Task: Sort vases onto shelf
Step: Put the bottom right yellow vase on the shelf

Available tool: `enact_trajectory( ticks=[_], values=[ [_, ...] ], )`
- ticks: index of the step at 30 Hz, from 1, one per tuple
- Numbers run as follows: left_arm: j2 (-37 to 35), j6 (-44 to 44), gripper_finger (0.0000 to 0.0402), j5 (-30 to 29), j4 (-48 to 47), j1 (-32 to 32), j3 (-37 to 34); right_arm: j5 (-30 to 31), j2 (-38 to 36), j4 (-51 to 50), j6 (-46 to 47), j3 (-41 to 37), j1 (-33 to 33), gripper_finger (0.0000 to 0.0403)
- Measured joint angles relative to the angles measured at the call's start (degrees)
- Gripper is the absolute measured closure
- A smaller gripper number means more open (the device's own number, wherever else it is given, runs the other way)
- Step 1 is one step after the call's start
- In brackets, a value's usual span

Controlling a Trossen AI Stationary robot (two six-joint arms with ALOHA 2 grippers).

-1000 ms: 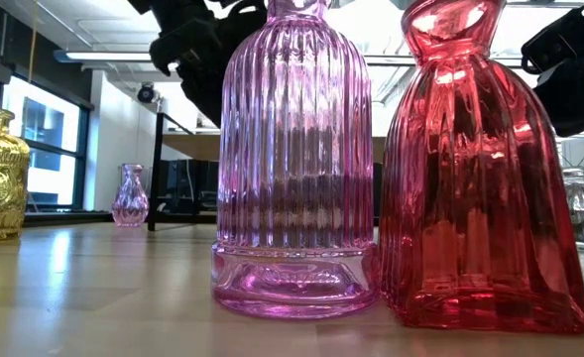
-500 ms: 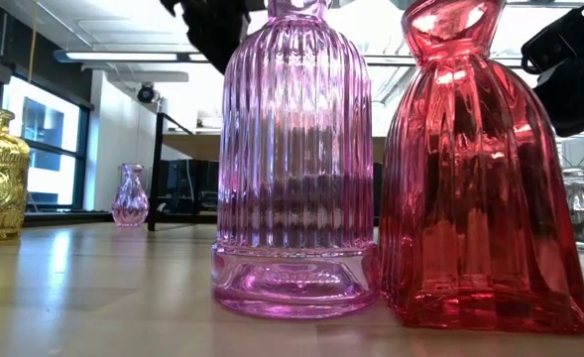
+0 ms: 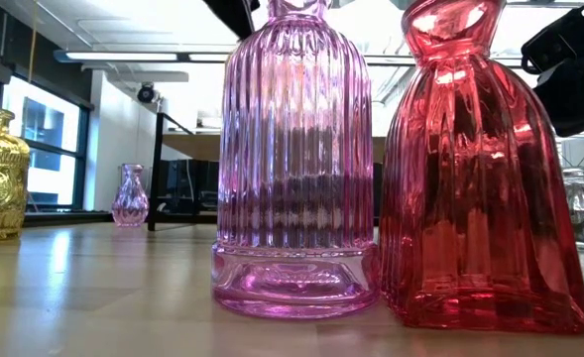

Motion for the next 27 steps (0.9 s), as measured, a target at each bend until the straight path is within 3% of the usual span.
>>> enact_trajectory(
  ticks=[17, 27],
  values=[
    [-0.02, 13.35, 0.0387, -0.91, -1.08, 13.57, 3.91, -0.02, -0.01, 0.0, 0.0, 0.0, 0.0, 0.0308],
    [0.09, 22.62, 0.0387, 1.4, 3.83, 22.15, 5.84, -0.01, 0.01, -0.01, 0.0, 0.0, 0.0, 0.0308]
  ],
)
